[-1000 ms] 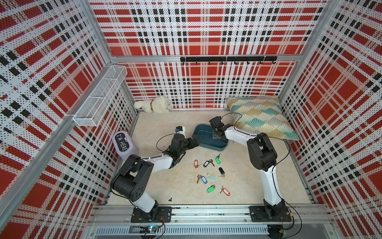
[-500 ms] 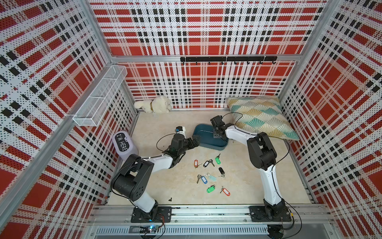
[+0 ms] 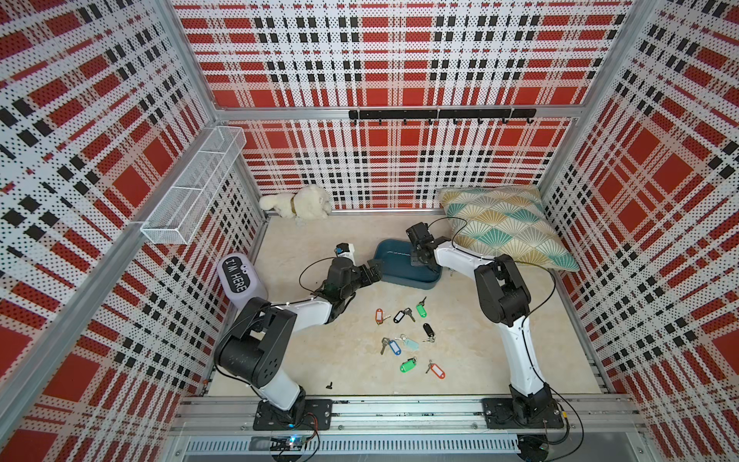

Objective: Take the keys out of the storage box
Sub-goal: Pick up the key from the storage box.

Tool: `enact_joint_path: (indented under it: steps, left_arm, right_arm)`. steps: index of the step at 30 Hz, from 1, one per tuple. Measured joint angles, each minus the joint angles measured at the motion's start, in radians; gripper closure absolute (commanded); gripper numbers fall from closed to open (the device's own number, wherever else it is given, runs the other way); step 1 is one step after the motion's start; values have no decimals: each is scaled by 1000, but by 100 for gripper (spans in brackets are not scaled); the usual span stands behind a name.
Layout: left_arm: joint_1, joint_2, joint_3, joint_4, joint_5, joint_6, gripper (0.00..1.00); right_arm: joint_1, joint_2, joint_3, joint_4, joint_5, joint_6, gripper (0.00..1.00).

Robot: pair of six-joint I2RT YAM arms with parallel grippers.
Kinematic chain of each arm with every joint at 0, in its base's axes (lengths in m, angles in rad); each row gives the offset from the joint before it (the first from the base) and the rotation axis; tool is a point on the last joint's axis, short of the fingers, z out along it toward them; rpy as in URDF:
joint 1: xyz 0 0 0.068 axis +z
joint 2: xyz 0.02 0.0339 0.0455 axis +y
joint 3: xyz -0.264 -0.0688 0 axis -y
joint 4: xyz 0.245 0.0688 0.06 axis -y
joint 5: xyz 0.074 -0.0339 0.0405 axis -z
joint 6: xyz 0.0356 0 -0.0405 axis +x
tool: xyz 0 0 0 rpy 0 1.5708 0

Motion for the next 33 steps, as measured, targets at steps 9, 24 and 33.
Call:
enact_joint_path:
  steps: [9,24,33]
  left_arm:
    - [5,0,-12,0,2,0,1]
    - [-3,-154,-101,34,3,1,0]
    - [-180,-402,-255,278,125,108,0]
  right_arm:
    - [6,-97,-14,-3,-31,-28,100]
    - [88,-394,-212,56,-169,-92,100]
    - [119,-837,-544,209,-474,-55,100]
